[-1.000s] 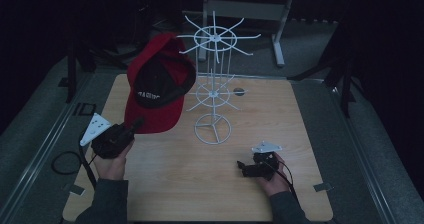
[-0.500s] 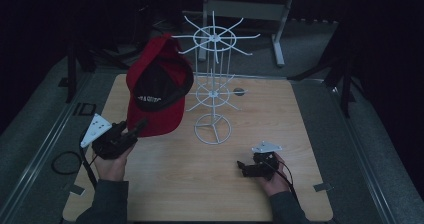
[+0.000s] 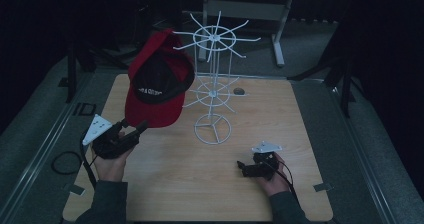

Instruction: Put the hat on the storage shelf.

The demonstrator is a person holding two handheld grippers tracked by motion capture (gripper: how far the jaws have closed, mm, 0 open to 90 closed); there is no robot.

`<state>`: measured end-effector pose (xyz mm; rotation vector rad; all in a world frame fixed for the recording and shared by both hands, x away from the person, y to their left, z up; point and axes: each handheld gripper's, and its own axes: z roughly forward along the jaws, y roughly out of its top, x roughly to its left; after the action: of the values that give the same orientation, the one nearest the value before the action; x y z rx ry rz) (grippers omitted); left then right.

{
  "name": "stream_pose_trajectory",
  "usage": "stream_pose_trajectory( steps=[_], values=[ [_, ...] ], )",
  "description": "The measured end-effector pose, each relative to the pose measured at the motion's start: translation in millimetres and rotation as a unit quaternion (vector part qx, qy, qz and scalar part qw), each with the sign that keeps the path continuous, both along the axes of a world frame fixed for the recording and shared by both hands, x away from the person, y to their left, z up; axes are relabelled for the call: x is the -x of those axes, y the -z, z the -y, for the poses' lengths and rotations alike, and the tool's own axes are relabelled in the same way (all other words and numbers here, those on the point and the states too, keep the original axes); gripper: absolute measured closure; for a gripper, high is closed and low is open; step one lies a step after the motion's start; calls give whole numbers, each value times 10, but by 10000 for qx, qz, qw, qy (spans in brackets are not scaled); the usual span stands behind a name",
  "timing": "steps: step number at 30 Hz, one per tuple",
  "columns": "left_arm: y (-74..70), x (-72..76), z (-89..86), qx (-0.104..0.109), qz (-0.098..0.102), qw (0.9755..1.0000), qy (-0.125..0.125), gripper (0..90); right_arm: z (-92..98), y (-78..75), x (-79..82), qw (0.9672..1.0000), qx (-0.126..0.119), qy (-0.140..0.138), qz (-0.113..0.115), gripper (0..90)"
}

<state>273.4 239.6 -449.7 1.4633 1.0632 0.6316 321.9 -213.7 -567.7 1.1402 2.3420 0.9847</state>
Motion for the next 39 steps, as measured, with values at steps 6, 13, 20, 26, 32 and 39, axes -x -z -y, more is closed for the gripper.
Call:
stream_pose_trajectory(
  steps=[6,13,20,26,32,39],
  values=[
    [38,-5,-19,-2,-29,9999,-113,421,0,0,0,10000,5,1,-3,121],
    [82,-6,-62,41,-54,9996,-285,391,0,0,0,10000,6,0,-2,121],
    [140,2,-82,-21,-124,9995,-277,389,2,0,0,10000,11,-5,-1,121],
    [204,5,-77,-7,-214,9995,-246,389,2,0,0,10000,13,-6,0,121],
    [289,3,-81,-32,-358,9991,-241,368,2,0,0,10000,12,-6,-1,121],
    [430,-35,-66,-65,-616,9979,-183,309,1,0,0,10000,8,-7,2,121]
  ],
)
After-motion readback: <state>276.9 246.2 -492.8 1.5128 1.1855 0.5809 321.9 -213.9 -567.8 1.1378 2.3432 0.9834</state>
